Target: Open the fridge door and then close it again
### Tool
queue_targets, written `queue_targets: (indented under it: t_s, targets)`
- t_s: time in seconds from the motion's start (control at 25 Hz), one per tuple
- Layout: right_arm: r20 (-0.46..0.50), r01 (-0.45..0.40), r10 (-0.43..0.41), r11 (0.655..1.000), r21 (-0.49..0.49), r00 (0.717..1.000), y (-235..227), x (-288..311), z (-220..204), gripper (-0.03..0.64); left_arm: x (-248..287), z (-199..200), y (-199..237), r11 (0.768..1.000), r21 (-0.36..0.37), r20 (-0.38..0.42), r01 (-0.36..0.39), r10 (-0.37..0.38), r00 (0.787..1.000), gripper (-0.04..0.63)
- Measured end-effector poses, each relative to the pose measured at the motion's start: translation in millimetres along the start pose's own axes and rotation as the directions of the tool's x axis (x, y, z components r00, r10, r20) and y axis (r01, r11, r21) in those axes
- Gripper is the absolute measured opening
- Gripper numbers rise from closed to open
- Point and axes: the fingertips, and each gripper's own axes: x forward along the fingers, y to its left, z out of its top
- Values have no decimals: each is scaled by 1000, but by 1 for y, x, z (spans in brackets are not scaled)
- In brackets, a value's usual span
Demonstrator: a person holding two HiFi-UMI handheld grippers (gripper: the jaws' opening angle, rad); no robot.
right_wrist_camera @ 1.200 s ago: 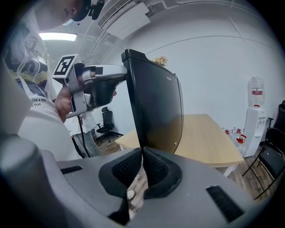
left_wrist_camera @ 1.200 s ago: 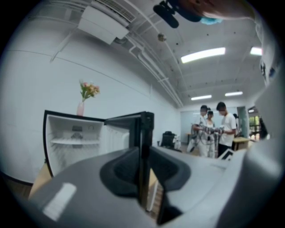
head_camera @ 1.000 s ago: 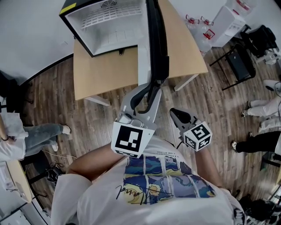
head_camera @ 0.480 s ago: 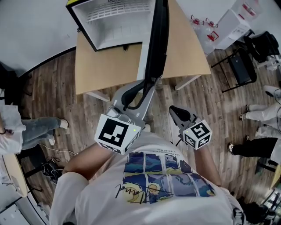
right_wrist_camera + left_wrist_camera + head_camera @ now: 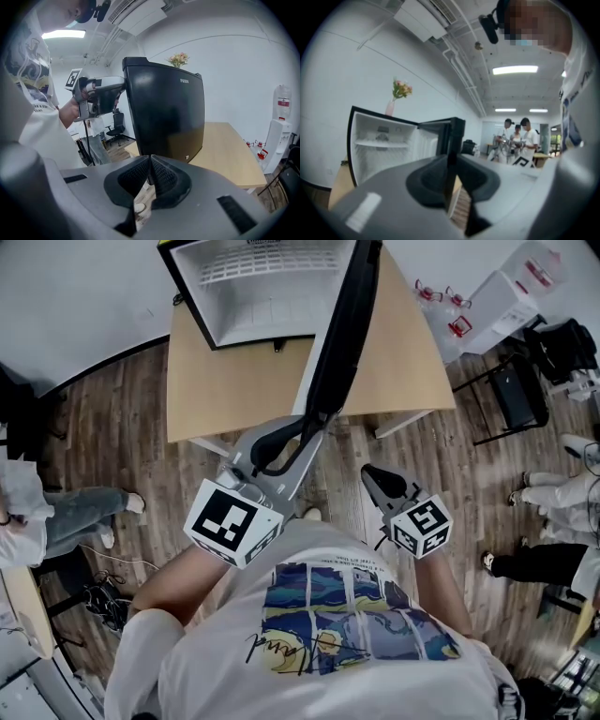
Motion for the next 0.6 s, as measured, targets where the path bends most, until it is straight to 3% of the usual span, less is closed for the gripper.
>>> queue_targets:
  t_s: [0.6]
  targets:
    - [-19, -24, 23, 999, -47, 1000, 18, 59, 41, 20, -33, 4, 72, 999, -19, 10, 41, -41, 999, 72]
